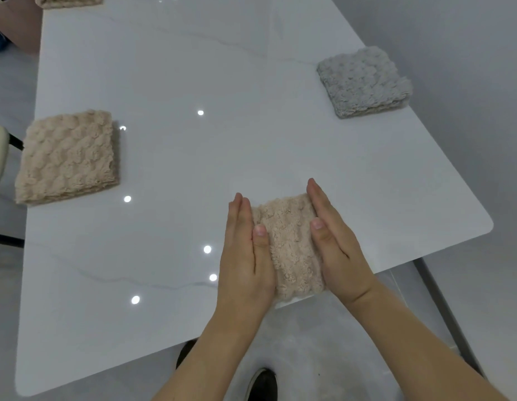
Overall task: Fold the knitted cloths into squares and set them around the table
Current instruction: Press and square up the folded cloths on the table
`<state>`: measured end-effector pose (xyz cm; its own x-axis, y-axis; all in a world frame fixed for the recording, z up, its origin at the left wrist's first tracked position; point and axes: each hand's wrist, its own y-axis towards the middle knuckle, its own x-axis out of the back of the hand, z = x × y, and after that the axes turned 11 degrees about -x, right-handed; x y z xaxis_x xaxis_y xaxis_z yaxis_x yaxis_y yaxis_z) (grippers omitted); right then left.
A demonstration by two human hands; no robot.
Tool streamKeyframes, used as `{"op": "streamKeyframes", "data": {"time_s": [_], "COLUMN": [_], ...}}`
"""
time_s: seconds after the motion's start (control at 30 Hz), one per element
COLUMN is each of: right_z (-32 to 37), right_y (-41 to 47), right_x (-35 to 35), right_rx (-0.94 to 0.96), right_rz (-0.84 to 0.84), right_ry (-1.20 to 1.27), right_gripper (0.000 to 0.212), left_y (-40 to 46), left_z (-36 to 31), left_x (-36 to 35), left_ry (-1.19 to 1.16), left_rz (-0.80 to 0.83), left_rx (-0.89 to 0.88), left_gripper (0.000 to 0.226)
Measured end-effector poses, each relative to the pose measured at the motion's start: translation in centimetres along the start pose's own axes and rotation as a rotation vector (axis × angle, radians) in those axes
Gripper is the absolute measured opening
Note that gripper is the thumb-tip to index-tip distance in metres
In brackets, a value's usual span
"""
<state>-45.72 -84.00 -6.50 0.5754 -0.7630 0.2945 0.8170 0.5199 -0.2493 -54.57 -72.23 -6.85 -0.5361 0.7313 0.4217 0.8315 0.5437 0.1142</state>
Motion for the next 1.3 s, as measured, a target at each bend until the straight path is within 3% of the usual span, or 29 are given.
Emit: {"op": "streamKeyframes", "data": {"time_s": [0.13, 0.2, 0.33, 0.43, 0.53, 0.63, 0.7, 1.3], "right_z": [-0.2, -0.3, -0.6, -0.4, -0.1, -0.1, 0.0, -0.4], "right_y": [0.3, 0.4, -0.3, -1.9, -2.8, -2.6, -2.0, -1.1], "right_x": [0.5, 0.7, 0.1, -2.4, -6.1, -8.7, -9.3, -9.8], "right_rx": [0.015, -0.007, -0.111, -0.145, -0.160, -0.162, -0.181, -0.242], "right_rz": [0.014, -0.056, -0.497, -0.859, -1.004, -1.059, -1.094, -1.158], "right_ry": [-0.029, 0.030, 0.224, 0.373, 0.338, 0.231, 0.208, 0.033], "right_gripper": [0.048, 0.048, 0.046, 0.046, 0.050, 0.055, 0.055, 0.057], "left_y": [0.0, 0.0, 3.1, 8.4, 12.2, 12.6, 12.3, 12.9], "left_z": [-0.2, -0.3, 0.4, 1.1, 0.8, 1.0, 1.4, 2.6], "left_x": [-0.5, 0.1, 3.7, 5.4, 4.2, 2.7, 2.3, 2.0], "left_ry": [0.023, -0.016, -0.081, -0.087, -0.041, -0.007, -0.025, 0.025], "left_rz": [-0.004, 0.036, 0.173, 0.417, 0.693, 0.923, 0.986, 0.994], "left_rx": [0.013, 0.033, -0.020, -0.168, -0.296, -0.388, -0.416, -0.556], "left_gripper": [0.052, 0.051, 0.053, 0.048, 0.046, 0.053, 0.054, 0.047]}}
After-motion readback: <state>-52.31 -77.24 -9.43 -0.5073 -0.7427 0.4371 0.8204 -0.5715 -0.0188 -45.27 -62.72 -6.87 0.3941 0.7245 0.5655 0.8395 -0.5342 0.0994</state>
